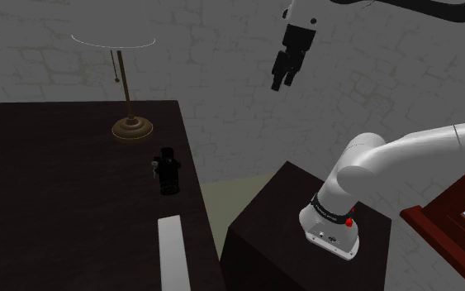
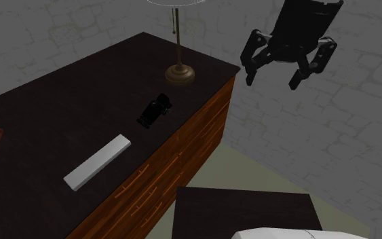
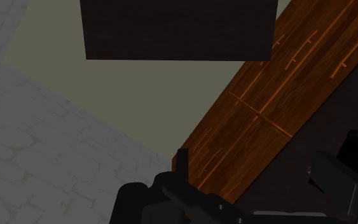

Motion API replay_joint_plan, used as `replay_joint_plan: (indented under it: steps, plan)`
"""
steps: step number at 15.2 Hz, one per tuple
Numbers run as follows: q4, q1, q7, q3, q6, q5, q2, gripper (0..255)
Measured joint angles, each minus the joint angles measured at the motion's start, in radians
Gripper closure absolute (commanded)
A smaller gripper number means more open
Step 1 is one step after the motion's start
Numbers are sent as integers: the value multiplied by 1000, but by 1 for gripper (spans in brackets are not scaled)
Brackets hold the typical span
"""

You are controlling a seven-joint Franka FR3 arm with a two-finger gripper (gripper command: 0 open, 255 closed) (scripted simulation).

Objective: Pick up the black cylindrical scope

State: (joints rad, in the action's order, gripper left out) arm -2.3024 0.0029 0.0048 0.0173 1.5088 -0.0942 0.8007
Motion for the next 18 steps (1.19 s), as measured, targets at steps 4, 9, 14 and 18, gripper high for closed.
replay_joint_plan:
  steps: [4, 9, 14, 18]
  plan:
    - [-25, 7, 40, 34, 56, -28, -22, 0]
    - [-90, 28, 142, 126, 197, -99, -71, 0]
    - [-105, 43, 240, 218, 342, -154, -167, 0]
    - [-88, 50, 324, 296, 455, -182, -268, 0]
